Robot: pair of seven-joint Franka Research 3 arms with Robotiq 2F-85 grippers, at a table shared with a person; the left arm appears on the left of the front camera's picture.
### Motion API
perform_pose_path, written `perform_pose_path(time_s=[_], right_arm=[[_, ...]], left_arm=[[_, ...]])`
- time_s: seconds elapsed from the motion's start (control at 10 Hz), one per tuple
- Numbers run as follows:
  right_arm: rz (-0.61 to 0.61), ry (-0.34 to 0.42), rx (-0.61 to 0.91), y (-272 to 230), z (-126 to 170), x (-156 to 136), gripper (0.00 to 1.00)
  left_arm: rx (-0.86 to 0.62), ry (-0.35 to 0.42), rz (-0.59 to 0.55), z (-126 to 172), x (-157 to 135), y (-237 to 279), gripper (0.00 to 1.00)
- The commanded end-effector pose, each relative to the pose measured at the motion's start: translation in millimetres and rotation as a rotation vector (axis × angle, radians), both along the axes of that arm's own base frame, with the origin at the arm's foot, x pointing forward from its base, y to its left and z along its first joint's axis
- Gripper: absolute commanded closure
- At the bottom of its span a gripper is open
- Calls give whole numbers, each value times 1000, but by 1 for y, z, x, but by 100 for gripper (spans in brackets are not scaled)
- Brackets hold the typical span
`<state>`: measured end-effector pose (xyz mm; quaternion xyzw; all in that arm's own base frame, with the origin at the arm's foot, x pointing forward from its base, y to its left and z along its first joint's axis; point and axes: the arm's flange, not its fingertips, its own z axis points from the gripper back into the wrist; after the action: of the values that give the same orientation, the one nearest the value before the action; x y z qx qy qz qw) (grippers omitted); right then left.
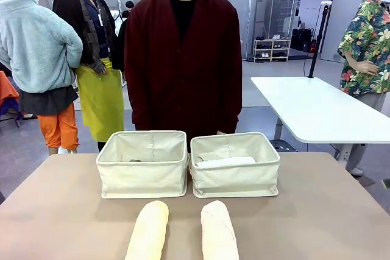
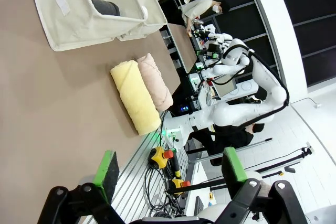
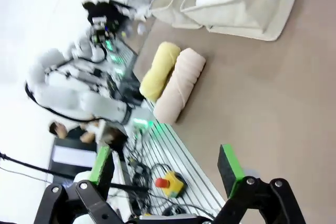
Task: Divide the towels into two baskets.
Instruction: Pick up one hotel-folded towel from the bottom of the table and place it in the Fabric basket indicated by the person.
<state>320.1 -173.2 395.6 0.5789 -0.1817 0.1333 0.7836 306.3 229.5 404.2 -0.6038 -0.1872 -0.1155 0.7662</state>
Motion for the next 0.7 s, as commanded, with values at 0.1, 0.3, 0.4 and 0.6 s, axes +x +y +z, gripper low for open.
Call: perform_pose_path(time_s=[0.1,0.3,0.4,0.6], right_arm=[[-126,34,149,-12,-36,12,0],[-56,33,62,-8,-23,-1,0],[-56,33,62,-8,-23,-1,0],[-56,33,62,-8,-23,-1,0]], left_arm=[[8,18,2,3,-4,2,0],[8,18,2,3,-4,2,0],[8,18,2,3,-4,2,0],[8,18,2,3,-4,2,0]])
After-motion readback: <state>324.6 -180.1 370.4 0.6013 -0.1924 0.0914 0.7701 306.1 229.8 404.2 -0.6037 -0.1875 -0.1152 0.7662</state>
